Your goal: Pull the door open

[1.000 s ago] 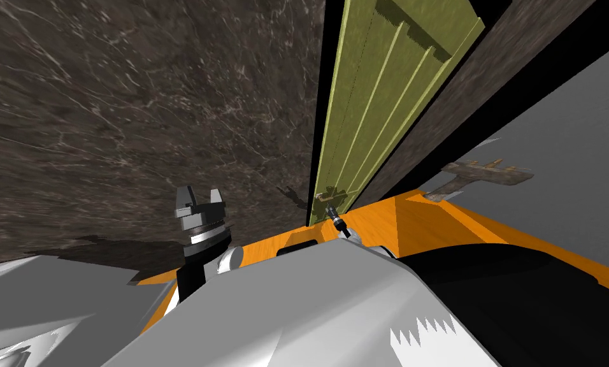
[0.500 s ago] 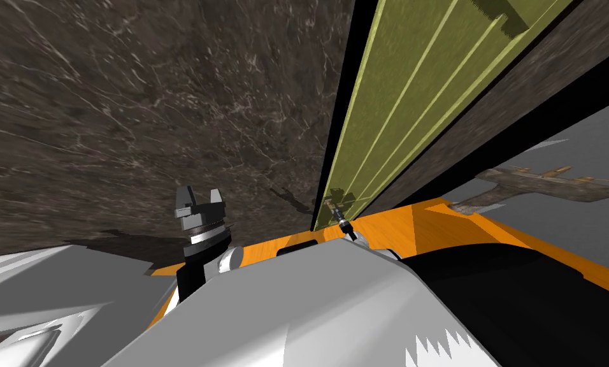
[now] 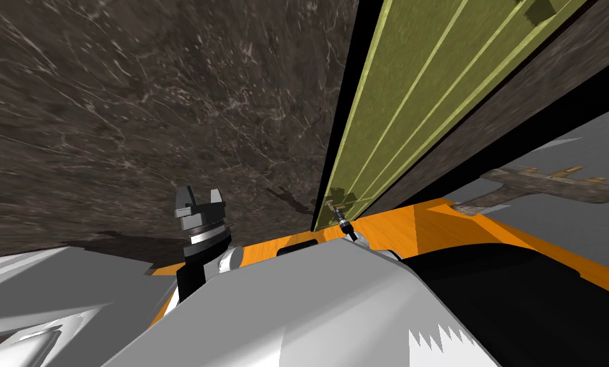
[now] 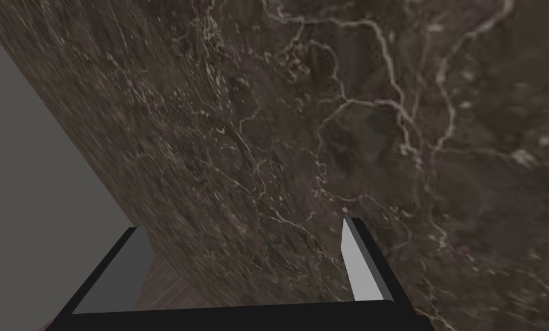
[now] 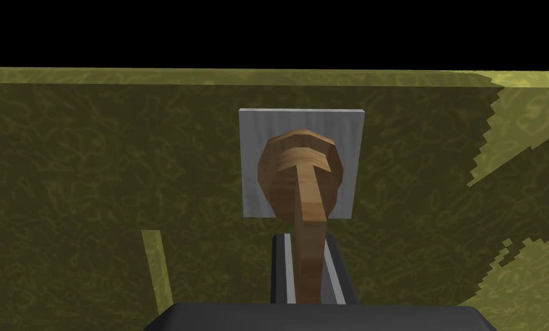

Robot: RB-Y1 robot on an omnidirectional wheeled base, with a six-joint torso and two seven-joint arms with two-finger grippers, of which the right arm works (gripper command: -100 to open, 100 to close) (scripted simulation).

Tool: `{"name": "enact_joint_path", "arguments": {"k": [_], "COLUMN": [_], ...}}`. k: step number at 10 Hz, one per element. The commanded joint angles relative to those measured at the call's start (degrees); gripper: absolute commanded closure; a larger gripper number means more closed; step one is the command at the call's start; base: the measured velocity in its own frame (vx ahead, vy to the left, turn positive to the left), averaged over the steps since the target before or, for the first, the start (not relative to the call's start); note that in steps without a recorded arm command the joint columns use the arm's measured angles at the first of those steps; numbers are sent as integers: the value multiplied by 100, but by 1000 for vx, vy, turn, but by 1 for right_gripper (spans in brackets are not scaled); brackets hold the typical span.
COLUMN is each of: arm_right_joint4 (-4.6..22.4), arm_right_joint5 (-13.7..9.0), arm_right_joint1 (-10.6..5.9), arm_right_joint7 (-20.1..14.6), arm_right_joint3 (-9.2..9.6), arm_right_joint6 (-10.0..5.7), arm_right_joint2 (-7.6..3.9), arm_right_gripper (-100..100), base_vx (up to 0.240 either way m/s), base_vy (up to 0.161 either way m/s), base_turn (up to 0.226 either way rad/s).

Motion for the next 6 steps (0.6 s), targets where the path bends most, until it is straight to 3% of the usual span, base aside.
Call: {"name": "enact_joint_path", "arguments": {"k": [1, 3, 6], "arm_right_joint4": [-2, -2, 107], "arm_right_joint5": [-1, -1, 90], "arm_right_joint1": [2, 2, 132], "arm_right_joint7": [-1, -1, -135], "arm_right_joint3": [-1, -1, -4], "arm_right_joint6": [-8, -8, -287], "arm_right_joint2": [-1, -1, -121], "arm_right_gripper": [100, 100, 100], "base_vx": [-7, 0, -140], "base_vy": [-1, 0, -73], "base_turn": [0, 0, 166]}}
